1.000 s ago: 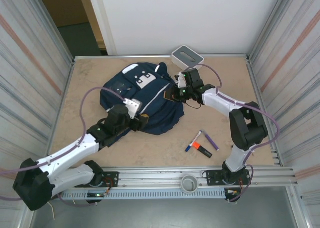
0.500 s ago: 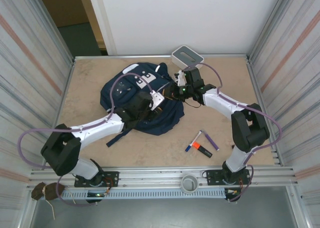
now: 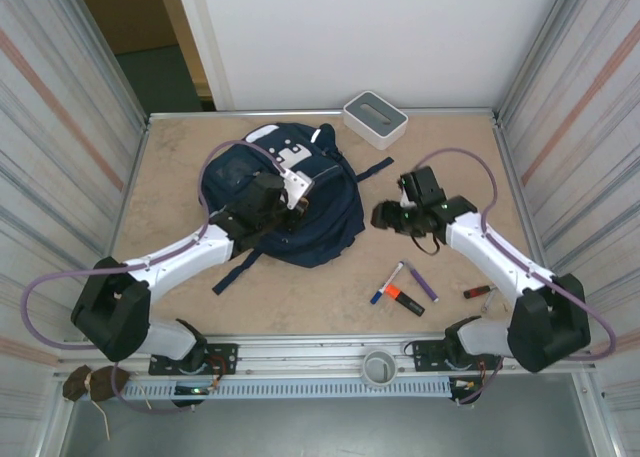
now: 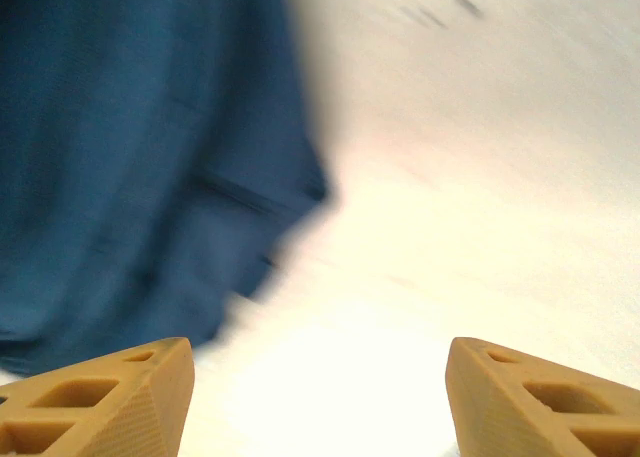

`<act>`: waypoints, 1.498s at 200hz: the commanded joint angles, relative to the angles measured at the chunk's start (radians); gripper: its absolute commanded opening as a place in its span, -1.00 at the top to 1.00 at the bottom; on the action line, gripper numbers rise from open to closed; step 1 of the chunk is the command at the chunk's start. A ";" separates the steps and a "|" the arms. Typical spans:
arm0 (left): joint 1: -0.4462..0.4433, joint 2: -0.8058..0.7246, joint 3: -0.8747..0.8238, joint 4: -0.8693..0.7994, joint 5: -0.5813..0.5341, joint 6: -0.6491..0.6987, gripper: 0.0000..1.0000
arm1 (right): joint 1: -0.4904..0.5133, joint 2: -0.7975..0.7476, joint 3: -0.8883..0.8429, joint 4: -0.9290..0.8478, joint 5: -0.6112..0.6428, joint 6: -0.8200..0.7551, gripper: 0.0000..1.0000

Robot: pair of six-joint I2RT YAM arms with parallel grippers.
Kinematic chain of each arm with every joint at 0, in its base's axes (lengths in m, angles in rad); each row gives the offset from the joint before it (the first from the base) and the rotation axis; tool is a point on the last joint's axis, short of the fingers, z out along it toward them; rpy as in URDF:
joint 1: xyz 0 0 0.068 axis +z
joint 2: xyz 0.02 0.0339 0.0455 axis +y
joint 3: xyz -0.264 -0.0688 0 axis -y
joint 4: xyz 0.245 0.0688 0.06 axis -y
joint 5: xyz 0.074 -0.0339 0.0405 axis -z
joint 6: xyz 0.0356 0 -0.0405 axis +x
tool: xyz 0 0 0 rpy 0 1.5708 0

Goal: Pack the student bag

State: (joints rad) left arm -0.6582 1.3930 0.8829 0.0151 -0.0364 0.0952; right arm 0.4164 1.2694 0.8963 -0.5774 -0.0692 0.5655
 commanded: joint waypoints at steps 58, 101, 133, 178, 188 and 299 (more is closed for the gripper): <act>0.032 -0.035 -0.015 0.065 0.101 -0.064 1.00 | 0.061 -0.003 -0.204 -0.236 0.294 0.198 -0.39; 0.039 -0.049 -0.032 0.072 0.102 -0.061 1.00 | -0.006 0.088 -0.238 -0.156 0.220 0.150 -0.22; 0.046 -0.057 -0.039 0.074 0.104 -0.067 1.00 | -0.078 0.126 -0.246 -0.099 0.155 0.111 -0.02; 0.047 -0.058 -0.037 0.068 0.108 -0.071 1.00 | -0.252 0.144 -0.260 -0.046 0.071 0.042 0.41; 0.047 -0.058 -0.036 0.064 0.108 -0.072 1.00 | -0.303 0.139 -0.271 -0.020 0.030 0.029 0.51; 0.144 -0.066 0.052 0.037 0.292 -0.204 1.00 | -0.222 -0.199 -0.119 0.195 -0.230 0.195 0.93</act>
State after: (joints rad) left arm -0.5556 1.3743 0.8635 0.0456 0.1436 -0.0437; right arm 0.0593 1.1038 0.7162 -0.5430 -0.2157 0.6350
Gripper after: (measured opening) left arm 0.064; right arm 0.146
